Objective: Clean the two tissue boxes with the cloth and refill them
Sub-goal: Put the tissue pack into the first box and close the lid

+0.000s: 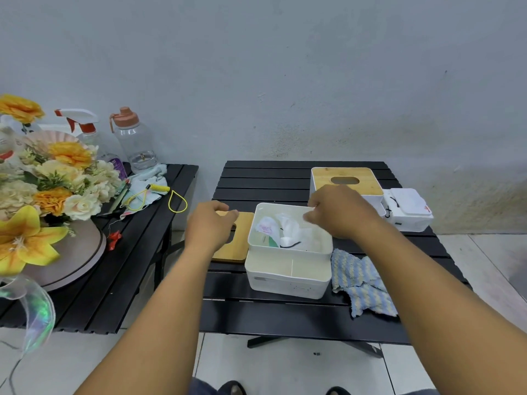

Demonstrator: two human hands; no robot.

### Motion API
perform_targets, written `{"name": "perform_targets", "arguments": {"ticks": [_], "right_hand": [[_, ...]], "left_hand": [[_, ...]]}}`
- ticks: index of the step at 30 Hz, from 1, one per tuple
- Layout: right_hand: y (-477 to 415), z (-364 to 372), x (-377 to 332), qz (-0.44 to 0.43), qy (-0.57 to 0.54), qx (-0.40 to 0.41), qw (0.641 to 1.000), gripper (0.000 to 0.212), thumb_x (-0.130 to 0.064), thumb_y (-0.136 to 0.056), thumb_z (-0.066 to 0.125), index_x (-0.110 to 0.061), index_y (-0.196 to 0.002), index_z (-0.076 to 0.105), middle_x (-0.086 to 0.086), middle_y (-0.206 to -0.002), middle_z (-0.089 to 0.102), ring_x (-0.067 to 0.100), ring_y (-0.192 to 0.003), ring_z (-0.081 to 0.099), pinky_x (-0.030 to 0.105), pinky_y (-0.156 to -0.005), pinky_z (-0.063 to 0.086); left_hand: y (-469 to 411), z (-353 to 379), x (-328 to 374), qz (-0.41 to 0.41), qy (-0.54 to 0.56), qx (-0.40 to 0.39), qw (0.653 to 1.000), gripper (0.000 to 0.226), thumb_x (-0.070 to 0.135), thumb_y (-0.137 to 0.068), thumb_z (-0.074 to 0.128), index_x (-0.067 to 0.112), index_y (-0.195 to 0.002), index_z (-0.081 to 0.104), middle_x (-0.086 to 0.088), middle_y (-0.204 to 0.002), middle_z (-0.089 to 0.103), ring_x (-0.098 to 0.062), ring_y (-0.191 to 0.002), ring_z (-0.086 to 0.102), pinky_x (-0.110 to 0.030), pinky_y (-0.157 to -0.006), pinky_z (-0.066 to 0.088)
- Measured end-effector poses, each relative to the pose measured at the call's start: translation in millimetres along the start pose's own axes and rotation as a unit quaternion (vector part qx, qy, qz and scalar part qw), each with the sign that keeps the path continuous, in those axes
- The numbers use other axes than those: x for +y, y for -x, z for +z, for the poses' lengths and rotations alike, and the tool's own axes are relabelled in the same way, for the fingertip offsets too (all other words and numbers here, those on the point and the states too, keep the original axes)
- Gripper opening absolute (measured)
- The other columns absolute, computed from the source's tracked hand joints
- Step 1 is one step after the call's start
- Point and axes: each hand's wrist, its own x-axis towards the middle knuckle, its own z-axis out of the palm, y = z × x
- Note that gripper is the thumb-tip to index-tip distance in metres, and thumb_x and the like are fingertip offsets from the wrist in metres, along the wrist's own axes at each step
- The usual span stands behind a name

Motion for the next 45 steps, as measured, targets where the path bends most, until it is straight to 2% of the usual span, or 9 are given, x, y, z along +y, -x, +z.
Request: {"name": "perform_targets", "arguments": {"ticks": [4, 12, 19, 24, 29, 32, 35, 41, 45], "right_hand": [[10, 10, 17, 0.081, -0.064, 0.083, 0.991, 0.029, -0.043, -0.091, 0.063, -0.024, -0.112, 0.067, 0.002, -0.109, 0.069, 0.028, -0.097, 0.063, 0.035, -0.078, 0.052], [13, 37, 21, 0.102, -0.125, 0.084, 0.983, 0.025, -0.028, -0.093, 0.062, -0.021, -0.118, 0.064, 0.002, -0.115, 0.066, 0.025, -0.104, 0.06, 0.032, -0.08, 0.047], [14, 42, 20, 0.139, -0.175, 0.077, 0.972, 0.044, -0.016, -0.095, 0.057, -0.018, -0.138, 0.052, 0.01, -0.123, 0.066, 0.032, -0.114, 0.057, 0.031, -0.079, 0.043], [17, 45, 20, 0.165, -0.226, 0.055, 0.958, 0.015, -0.022, -0.09, 0.059, -0.009, -0.094, 0.066, 0.008, -0.091, 0.066, 0.03, -0.087, 0.06, 0.032, -0.067, 0.045], [21, 46, 21, 0.16, -0.253, 0.023, 0.954, 0.023, -0.032, -0.091, 0.057, -0.018, -0.098, 0.074, 0.0, -0.095, 0.072, 0.022, -0.086, 0.066, 0.039, -0.078, 0.057], [21, 45, 21, 0.157, -0.259, 0.018, 0.953, 0.024, -0.035, -0.091, 0.055, -0.022, -0.096, 0.074, -0.003, -0.095, 0.071, 0.022, -0.087, 0.066, 0.04, -0.079, 0.058], [20, 44, 21, 0.161, -0.279, 0.011, 0.947, 0.03, -0.036, -0.094, 0.053, -0.014, -0.092, 0.074, 0.004, -0.089, 0.072, 0.026, -0.082, 0.066, 0.041, -0.078, 0.057], [20, 43, 27, 0.164, -0.35, -0.006, 0.922, 0.039, -0.032, -0.1, 0.047, -0.002, -0.092, 0.07, 0.014, -0.081, 0.072, 0.031, -0.072, 0.07, 0.047, -0.071, 0.062], [21, 39, 28, 0.19, -0.413, -0.025, 0.89, 0.046, -0.038, -0.102, 0.042, -0.002, -0.094, 0.068, 0.018, -0.085, 0.073, 0.023, -0.064, 0.068, 0.039, -0.064, 0.064]], "left_hand": [[-16, 1, -18, -0.033, -0.038, 0.0, 0.999, 0.017, 0.032, -0.095, 0.069, 0.018, -0.102, 0.074, -0.003, -0.108, 0.067, -0.022, -0.097, 0.059, -0.033, -0.076, 0.045], [-21, 35, -27, -0.025, -0.233, -0.101, 0.967, 0.025, 0.041, -0.086, 0.068, 0.016, -0.081, 0.068, -0.006, -0.095, 0.069, -0.028, -0.084, 0.062, -0.033, -0.071, 0.048], [-24, 41, -12, 0.026, -0.329, -0.13, 0.935, 0.01, 0.019, -0.095, 0.054, 0.014, -0.087, 0.057, -0.007, -0.096, 0.065, -0.029, -0.087, 0.061, -0.04, -0.083, 0.058], [-21, 35, -13, 0.026, -0.33, -0.125, 0.935, 0.013, 0.024, -0.096, 0.053, 0.013, -0.09, 0.055, -0.004, -0.09, 0.059, -0.028, -0.085, 0.056, -0.033, -0.071, 0.044], [-14, 17, -16, -0.004, -0.256, -0.113, 0.96, 0.037, 0.043, -0.086, 0.069, 0.012, -0.106, 0.065, 0.003, -0.083, 0.059, -0.023, -0.082, 0.054, -0.032, -0.065, 0.043], [-12, -3, -5, 0.008, -0.17, -0.071, 0.983, 0.026, 0.036, -0.083, 0.074, 0.018, -0.101, 0.065, -0.004, -0.1, 0.064, -0.026, -0.089, 0.057, -0.042, -0.083, 0.054], [-8, -30, 17, 0.073, -0.116, -0.047, 0.989, 0.045, 0.029, -0.083, 0.075, 0.018, -0.126, 0.068, 0.0, -0.11, 0.067, -0.025, -0.1, 0.063, -0.043, -0.088, 0.056], [15, -36, 63, 0.241, -0.164, -0.17, 0.941, 0.04, 0.023, -0.09, 0.074, 0.022, -0.129, 0.069, 0.01, -0.101, 0.061, -0.006, -0.08, 0.058, -0.021, -0.069, 0.047], [23, -18, 70, 0.289, -0.227, -0.24, 0.899, 0.044, 0.028, -0.094, 0.071, 0.026, -0.137, 0.064, 0.005, -0.109, 0.062, -0.015, -0.094, 0.058, -0.031, -0.082, 0.048]]}}
